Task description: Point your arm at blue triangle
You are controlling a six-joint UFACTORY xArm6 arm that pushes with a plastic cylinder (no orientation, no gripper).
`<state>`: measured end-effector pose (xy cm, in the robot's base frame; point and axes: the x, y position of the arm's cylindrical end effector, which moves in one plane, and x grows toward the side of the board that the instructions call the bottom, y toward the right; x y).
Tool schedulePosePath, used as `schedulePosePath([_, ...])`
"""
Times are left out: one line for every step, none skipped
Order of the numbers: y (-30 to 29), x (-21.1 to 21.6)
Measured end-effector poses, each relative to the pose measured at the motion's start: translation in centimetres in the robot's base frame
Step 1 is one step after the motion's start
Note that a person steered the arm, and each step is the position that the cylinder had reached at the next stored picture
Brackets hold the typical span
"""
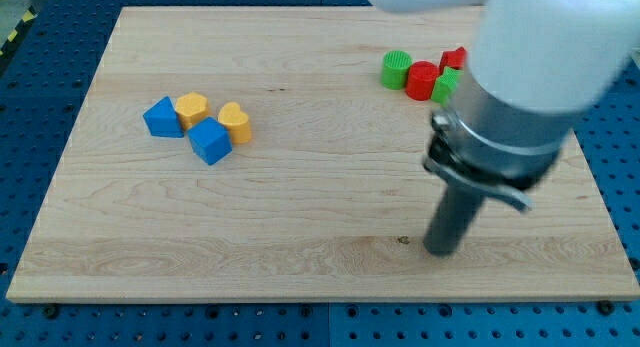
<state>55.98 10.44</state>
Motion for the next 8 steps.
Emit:
schedulePosePath([-2.6, -7.2])
schedulePosePath([-4.2, -12.2])
schedulePosePath([-6.1, -14.3])
schedulePosePath([-12.7, -20.4])
schedulePosePath([-22.3, -23.2])
schedulePosePath([-32.5, -22.9])
schedulePosePath([-35.3, -21.2])
schedulePosePath([-34.6, -21.0])
